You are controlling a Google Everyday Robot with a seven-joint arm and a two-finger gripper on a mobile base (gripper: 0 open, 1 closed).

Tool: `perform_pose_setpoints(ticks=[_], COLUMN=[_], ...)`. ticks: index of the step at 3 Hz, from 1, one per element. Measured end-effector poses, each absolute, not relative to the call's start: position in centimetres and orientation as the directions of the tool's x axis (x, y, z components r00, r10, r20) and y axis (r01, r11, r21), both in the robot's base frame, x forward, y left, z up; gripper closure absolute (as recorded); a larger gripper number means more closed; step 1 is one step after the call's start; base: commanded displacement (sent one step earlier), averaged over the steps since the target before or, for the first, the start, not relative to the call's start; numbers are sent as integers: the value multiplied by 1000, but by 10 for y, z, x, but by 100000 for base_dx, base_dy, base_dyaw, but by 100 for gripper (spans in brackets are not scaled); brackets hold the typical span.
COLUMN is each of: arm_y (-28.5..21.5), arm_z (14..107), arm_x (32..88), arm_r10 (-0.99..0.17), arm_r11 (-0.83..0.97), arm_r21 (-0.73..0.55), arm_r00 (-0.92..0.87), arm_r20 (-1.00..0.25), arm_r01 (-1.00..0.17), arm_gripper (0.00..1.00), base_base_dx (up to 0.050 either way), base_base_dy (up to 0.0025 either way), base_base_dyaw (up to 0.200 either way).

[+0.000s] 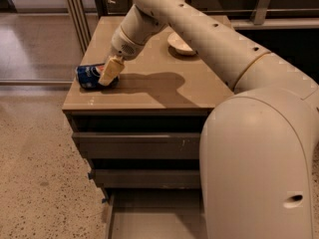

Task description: Place pepsi can into bottom drawer

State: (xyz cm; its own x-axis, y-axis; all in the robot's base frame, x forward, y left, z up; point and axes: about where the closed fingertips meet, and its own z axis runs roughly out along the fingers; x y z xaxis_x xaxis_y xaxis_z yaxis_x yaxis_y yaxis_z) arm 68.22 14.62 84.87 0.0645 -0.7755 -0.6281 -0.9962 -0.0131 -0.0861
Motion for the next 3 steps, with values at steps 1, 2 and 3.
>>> perform_pose_setpoints(ticks=[1,2,3], arm_y=[131,97,58], arm_z=[859,875,887], arm_x=[667,642,621], arm_r10=[-778,-783,-801], arm_r11=[13,62,110], arm_r21=[-110,-139,-158], arm_r00=[59,38,6], arm_r20=[-625,-621,-598], arm_r01=[-994,-988,-981], arm_gripper=[100,100,100], base_base_dx=[0,0,0], base_base_dy=[0,0,0], base_base_dyaw=[0,0,0])
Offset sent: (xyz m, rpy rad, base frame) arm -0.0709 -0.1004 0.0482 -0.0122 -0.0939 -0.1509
